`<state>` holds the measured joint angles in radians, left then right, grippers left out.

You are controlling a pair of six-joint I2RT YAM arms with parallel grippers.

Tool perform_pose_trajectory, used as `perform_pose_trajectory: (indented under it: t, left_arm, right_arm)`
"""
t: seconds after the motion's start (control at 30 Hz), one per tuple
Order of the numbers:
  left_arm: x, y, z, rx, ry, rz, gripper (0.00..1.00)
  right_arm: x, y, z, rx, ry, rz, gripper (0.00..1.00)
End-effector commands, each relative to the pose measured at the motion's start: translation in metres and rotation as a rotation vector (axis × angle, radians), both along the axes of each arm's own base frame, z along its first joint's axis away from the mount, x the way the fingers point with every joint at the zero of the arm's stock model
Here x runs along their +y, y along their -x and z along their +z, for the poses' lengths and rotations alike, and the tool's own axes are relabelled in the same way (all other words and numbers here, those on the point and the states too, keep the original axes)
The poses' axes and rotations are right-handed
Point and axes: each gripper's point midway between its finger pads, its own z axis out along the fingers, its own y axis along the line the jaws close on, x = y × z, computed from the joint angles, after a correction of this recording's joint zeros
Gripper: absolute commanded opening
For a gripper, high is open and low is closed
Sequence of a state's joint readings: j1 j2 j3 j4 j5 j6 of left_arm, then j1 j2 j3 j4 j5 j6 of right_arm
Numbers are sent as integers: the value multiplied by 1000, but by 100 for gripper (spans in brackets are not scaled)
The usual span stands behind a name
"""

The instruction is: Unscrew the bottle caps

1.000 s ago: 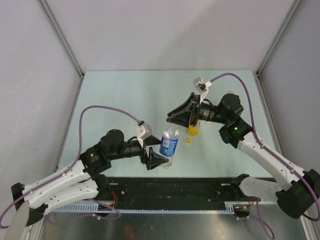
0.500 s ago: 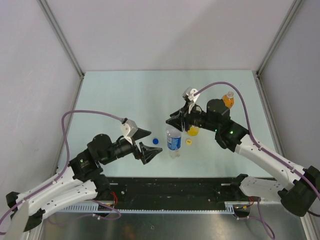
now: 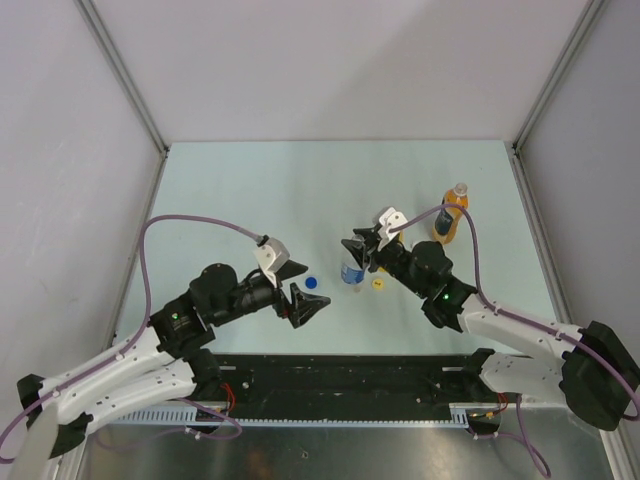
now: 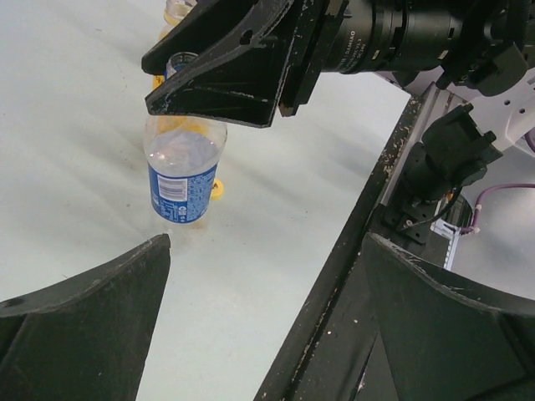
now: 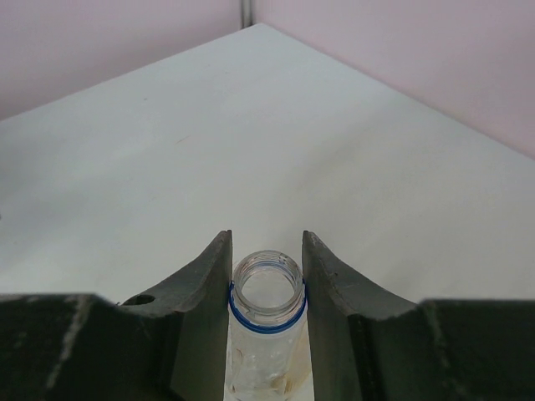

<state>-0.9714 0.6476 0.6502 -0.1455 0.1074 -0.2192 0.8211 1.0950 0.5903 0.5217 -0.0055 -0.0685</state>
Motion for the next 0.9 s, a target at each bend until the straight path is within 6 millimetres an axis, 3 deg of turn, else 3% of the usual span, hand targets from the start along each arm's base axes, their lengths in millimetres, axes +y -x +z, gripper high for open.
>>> perform_pose_trajectory:
  t: [0.0,0.2,0.33,0.5,0.63,0.87]
  left_arm:
    - [0,2,2,-3,15,-5,100]
    - [1,0,1,2,14,6,99]
    - [1,0,2,0,16,9,100]
    - [2,0,3,-4,19,11,99]
    - [4,0,6,-6,28,16,99]
    - [7,-6,2,13,29,65,99]
  right_arm:
    - [-6,-8,38,-134,-108,-62,0]
    - [-7,-8,25,-104,-69,-65,14]
    - [-8,-5,16,-84,-30,-53,47]
    - [-9,1,17,-86,-17,-33,71]
    - [-10,13,38,-122,-65,12,84]
    - [-13,54,117,-218,-241,163,90]
